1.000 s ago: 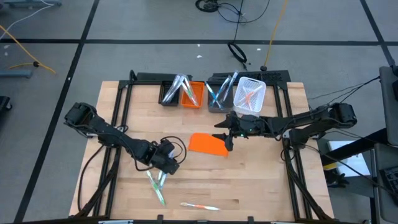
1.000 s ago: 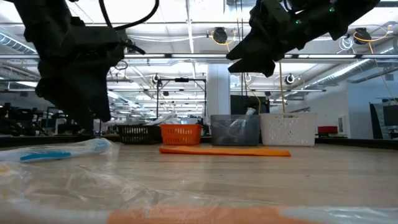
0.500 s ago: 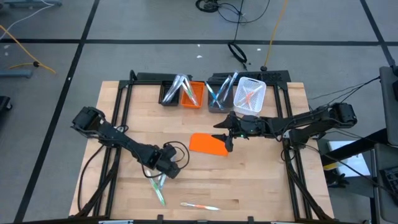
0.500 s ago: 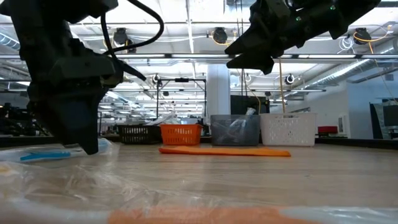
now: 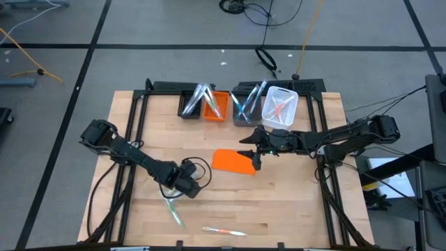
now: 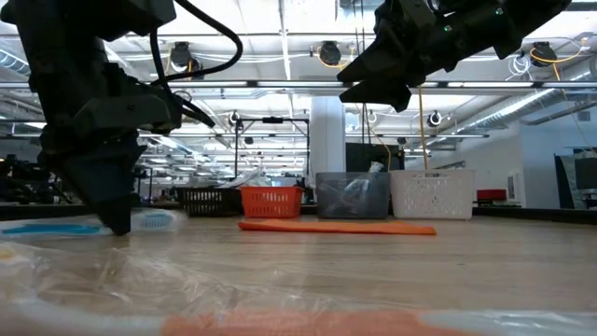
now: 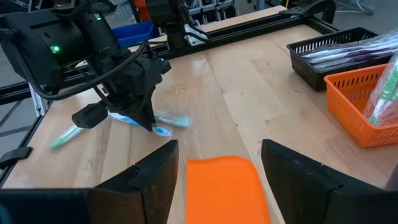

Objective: Pick & Place Toothbrushes
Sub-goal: Put the blue toothbrush into the black transparent bin

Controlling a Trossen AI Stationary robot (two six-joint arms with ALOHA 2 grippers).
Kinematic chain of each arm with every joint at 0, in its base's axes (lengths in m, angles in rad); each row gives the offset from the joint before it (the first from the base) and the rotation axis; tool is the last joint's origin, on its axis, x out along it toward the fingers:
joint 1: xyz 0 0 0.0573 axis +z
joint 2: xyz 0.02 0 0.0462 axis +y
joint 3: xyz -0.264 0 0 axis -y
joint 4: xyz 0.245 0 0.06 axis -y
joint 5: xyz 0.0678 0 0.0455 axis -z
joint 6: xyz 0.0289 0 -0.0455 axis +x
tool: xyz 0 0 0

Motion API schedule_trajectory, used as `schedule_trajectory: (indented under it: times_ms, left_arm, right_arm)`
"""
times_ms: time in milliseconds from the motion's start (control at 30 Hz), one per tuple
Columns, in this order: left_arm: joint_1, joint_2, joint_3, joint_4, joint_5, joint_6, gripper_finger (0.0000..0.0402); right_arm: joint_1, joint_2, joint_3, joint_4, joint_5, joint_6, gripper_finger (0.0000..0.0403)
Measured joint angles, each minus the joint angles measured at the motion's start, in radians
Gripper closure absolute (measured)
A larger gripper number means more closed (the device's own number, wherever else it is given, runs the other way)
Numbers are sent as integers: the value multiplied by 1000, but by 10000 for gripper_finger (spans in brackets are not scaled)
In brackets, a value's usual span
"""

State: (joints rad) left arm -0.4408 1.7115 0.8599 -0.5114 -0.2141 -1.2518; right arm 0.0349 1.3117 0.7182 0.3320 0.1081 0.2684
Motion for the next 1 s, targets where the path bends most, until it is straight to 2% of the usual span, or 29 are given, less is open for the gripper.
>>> schedule_trajectory:
  times_ms: [300, 400, 800, 1000]
  left_arm:
    - [-3, -60, -5, 20, -34, 0, 398]
    - [-5, -112, -4, 50, -93, 45, 399]
    - [14, -207, -2, 338, -281, 360, 399]
    - [49, -208, -2, 536, -308, 570, 398]
  right_arm:
    - [0, 0, 0, -1, 0, 0, 181]
    - [0, 0, 0, -1, 0, 0, 181]
    - [0, 0, 0, -2, -4, 10, 181]
    - [0, 0, 0, 0, -5, 17, 181]
